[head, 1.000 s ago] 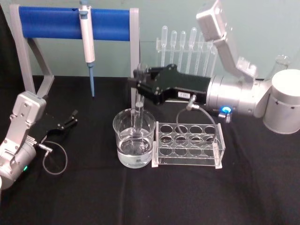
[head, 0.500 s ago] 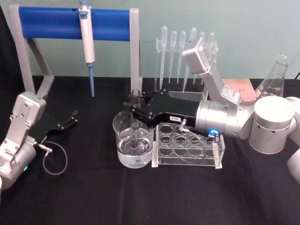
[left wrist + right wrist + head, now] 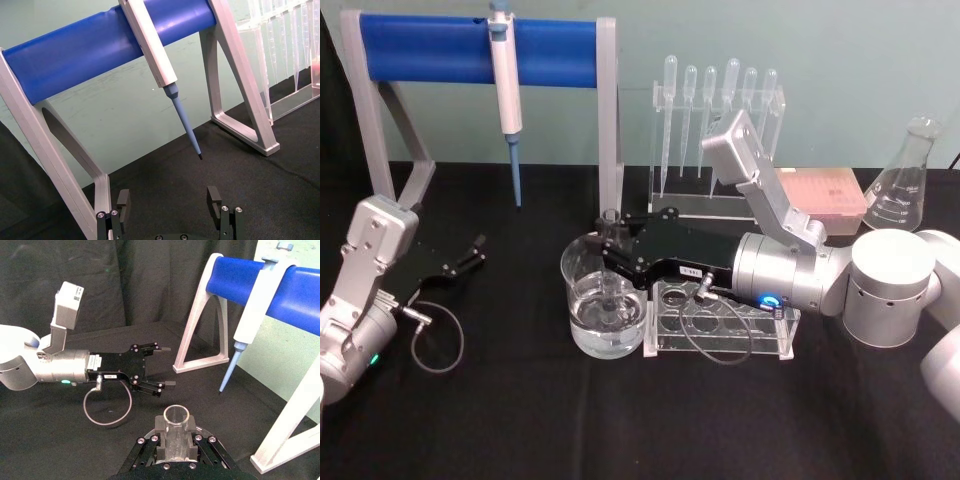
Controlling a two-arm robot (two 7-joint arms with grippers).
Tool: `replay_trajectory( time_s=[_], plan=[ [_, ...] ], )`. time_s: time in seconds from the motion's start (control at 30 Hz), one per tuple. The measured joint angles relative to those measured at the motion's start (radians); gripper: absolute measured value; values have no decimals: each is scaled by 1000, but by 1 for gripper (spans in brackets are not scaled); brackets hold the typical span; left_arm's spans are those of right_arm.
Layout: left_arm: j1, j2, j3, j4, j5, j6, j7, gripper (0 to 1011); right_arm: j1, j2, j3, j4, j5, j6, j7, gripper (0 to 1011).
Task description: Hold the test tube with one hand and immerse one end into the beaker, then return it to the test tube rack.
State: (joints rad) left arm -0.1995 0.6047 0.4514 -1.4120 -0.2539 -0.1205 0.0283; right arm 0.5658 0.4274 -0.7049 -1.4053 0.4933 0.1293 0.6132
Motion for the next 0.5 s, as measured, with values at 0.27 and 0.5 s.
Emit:
replay_trajectory(
  time_s=[0.27,0.5],
  plan=[
    [0,0,0,0,0,0,0,1000,-13,-10,15,9,-15,-2,2,226],
    [0,0,0,0,0,0,0,1000,-18,-13,22,12,-20,-2,8,226]
  ],
)
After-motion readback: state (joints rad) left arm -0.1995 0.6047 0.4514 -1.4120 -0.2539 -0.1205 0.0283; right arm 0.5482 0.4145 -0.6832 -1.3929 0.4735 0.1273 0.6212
